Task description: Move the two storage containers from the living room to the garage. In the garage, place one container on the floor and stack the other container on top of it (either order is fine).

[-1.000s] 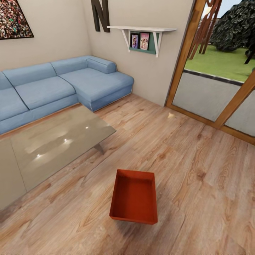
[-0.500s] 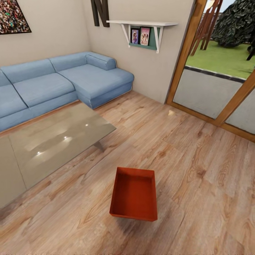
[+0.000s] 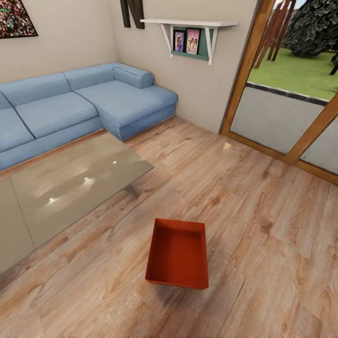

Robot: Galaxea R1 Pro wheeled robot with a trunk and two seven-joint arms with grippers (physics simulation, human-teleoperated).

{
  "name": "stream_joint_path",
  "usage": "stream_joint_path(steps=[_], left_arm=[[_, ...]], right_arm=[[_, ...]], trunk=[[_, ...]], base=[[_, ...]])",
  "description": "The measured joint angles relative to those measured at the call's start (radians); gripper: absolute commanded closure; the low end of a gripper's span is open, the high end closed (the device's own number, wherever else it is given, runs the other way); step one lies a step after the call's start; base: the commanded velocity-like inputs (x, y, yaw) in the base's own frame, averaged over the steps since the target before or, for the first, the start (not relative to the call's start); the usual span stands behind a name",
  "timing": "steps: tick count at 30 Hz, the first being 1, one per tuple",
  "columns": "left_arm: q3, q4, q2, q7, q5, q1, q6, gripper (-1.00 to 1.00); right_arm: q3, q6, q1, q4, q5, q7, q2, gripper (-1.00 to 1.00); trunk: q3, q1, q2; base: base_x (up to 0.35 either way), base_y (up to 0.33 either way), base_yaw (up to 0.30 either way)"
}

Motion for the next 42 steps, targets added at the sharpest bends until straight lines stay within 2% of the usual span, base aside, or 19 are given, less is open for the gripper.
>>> stream_joint_path(steps=[21,37,42], left_arm=[[0.0,0.0,0.0,0.0,0.0,0.0,0.0,-1.0],[0.0,0.0,0.0,0.0,0.0,0.0,0.0,-1.0],[0.0,0.0,0.0,0.0,0.0,0.0,0.0,-1.0]], right_arm=[[0.0,0.0,0.0,0.0,0.0,0.0,0.0,-1.0],[-0.001,-0.003,0.0,0.0,-0.001,-0.008,0.003,-1.0],[-0.004,-0.003,0.0,0.0,-0.001,-0.011,0.007,-1.0]], trunk=[[-0.033,0.0,0.0],[-0.036,0.0,0.0],[-0.036,0.0,0.0]], base=[[0.0,0.0,0.0],[0.0,0.0,-0.001],[0.0,0.0,-0.162]])
